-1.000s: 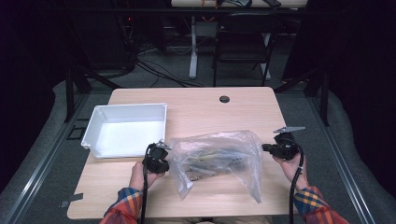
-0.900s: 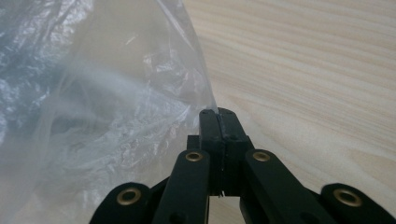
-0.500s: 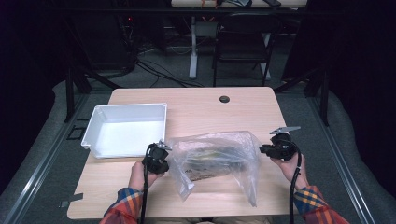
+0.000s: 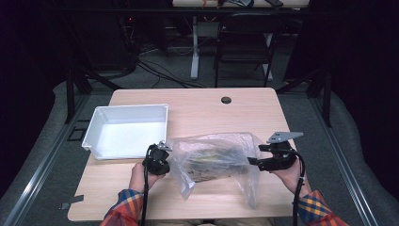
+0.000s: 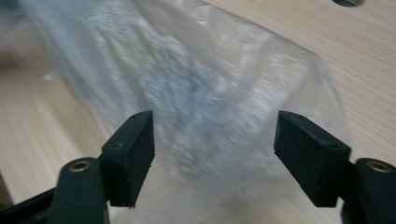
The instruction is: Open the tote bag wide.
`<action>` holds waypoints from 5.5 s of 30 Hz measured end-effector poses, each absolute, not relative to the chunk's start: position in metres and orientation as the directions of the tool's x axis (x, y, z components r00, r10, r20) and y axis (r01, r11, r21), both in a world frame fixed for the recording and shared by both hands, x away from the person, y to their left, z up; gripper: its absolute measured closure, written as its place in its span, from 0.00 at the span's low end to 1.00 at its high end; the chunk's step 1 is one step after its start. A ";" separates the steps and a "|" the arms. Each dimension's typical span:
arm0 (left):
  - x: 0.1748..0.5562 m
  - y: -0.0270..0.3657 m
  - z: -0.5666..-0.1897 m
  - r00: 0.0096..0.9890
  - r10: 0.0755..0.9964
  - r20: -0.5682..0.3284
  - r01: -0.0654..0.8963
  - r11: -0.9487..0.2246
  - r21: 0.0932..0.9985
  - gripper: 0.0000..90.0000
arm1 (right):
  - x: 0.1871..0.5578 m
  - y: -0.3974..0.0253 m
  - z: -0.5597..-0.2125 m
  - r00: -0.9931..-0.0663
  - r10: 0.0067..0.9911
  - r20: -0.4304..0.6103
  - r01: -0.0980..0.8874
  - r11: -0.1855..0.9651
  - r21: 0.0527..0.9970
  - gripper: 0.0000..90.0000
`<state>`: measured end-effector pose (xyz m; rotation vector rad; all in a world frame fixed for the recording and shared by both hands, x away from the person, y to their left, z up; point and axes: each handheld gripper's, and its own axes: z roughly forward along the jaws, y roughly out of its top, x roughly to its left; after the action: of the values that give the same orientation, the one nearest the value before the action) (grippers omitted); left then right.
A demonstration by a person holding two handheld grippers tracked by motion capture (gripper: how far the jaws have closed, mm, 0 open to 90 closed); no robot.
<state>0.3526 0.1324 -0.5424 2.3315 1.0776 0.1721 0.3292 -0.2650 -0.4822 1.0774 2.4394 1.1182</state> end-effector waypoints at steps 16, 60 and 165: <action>0.350 0.134 -0.532 0.702 0.701 -0.131 0.654 -0.561 0.507 0.63 | 0.334 -0.245 -0.506 -0.701 0.713 -0.010 0.522 0.522 0.674 0.98; 0.326 0.161 -0.489 0.623 0.781 -0.040 0.588 -0.434 0.682 0.78 | 0.338 -0.242 -0.502 -0.697 0.717 -0.019 0.501 0.506 0.702 1.00; 0.379 0.098 -0.533 0.666 0.744 -0.055 0.610 -0.501 0.613 0.99 | 0.330 -0.211 -0.517 -0.819 0.574 -0.012 0.457 0.664 0.592 1.00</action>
<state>0.3786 0.0984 -0.5330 2.2737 1.0418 0.2871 0.3299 -0.2108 -0.5170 0.8406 2.6815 0.8736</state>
